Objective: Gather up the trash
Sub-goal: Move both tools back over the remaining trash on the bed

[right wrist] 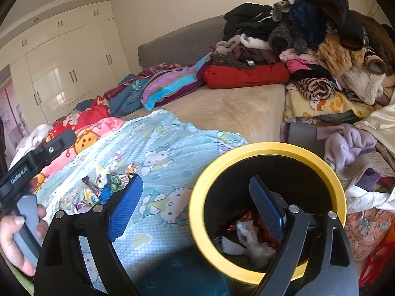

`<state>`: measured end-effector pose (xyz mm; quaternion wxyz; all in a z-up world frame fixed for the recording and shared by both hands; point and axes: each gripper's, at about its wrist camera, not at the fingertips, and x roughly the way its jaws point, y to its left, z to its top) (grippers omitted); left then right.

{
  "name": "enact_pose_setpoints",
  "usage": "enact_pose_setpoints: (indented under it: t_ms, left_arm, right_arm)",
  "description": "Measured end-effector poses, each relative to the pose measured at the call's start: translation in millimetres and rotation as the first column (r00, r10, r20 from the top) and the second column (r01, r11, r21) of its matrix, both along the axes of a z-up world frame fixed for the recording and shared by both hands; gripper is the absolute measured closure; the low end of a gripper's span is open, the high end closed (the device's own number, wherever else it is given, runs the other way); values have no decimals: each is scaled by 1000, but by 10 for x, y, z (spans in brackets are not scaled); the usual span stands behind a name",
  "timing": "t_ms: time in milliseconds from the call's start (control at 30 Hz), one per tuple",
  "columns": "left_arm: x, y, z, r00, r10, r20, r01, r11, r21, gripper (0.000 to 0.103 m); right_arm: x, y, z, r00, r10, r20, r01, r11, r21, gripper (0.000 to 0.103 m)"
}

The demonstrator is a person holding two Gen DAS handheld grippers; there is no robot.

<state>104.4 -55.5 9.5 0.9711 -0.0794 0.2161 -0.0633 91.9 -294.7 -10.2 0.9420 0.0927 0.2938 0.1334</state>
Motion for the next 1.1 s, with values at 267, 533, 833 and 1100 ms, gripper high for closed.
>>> enact_pose_setpoints:
  t_ms: [267, 533, 833, 1100]
  left_arm:
    - [41, 324, 26, 998, 65, 5, -65, 997, -34, 11]
    - [84, 705, 31, 990, 142, 2, -142, 988, -68, 11]
    - [88, 1133, -8, 974, 227, -23, -228, 969, -98, 11]
    - [90, 1446, -93, 958, 278, -68, -284, 952, -114, 11]
  right_arm:
    - [-43, 245, 40, 999, 39, -1, -39, 999, 7, 17]
    - [-110, 647, 27, 992, 128, -1, -128, 991, -25, 17]
    - [-155, 1064, -88, 974, 225, -26, -226, 971, -73, 16]
    - [-116, 1368, -260, 955, 288, -70, -294, 950, -102, 16]
